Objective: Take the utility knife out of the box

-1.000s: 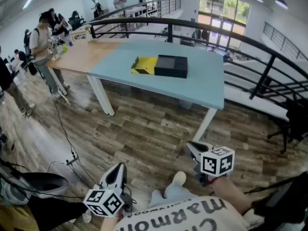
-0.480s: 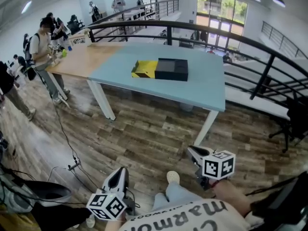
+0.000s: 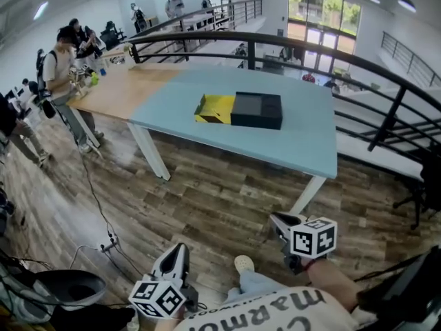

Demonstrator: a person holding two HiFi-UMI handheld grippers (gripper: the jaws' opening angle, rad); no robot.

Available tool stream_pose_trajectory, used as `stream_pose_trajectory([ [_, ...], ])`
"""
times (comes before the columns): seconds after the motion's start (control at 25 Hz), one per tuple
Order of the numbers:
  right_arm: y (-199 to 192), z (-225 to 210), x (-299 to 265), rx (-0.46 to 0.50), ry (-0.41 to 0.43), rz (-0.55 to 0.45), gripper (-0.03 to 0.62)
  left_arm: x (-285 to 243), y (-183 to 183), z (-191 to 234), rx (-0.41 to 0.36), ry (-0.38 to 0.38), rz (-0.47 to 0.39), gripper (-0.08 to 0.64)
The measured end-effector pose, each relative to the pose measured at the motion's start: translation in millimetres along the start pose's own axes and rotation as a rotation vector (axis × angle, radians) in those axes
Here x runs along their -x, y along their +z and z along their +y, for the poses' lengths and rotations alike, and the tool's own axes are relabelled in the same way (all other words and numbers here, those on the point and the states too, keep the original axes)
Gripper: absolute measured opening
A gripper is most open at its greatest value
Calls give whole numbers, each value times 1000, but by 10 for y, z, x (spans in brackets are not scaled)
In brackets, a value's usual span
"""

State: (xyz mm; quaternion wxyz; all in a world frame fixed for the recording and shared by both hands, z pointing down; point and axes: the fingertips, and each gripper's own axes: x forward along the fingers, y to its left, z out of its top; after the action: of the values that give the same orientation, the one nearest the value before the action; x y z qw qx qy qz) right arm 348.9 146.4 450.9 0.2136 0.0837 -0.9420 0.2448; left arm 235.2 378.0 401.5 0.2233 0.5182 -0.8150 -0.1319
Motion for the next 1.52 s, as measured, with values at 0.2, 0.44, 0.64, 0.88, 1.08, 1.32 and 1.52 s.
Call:
stream_pose_trajectory([
  [0.2,492,-177,-583,23,36,10,43,-555,275,241,12,27,-8,2],
  [0.44,1057,-440,-1165,44,57,17,43,-1235,621,432,11,33,-23,2],
  [0.64,1352,-721,-1553,55,71,32,43,-1780,726,552,24,39,-22,2],
  [0.88,1504,-1021,-1853,28,71,40,43,-2230,816,600,26,30,-23,2],
  [1.08,1479,-1078,-2052,-2,98,59,43,-2340,785,654,24,47,7,2],
  [1.32,1467,-1094,-2279,-39,108,92,43,-2415,841,833,46,78,20,2],
  [1.52,1548,-1190,-2464,-52,85,104,43,-2707,914,978,63,55,38,2],
])
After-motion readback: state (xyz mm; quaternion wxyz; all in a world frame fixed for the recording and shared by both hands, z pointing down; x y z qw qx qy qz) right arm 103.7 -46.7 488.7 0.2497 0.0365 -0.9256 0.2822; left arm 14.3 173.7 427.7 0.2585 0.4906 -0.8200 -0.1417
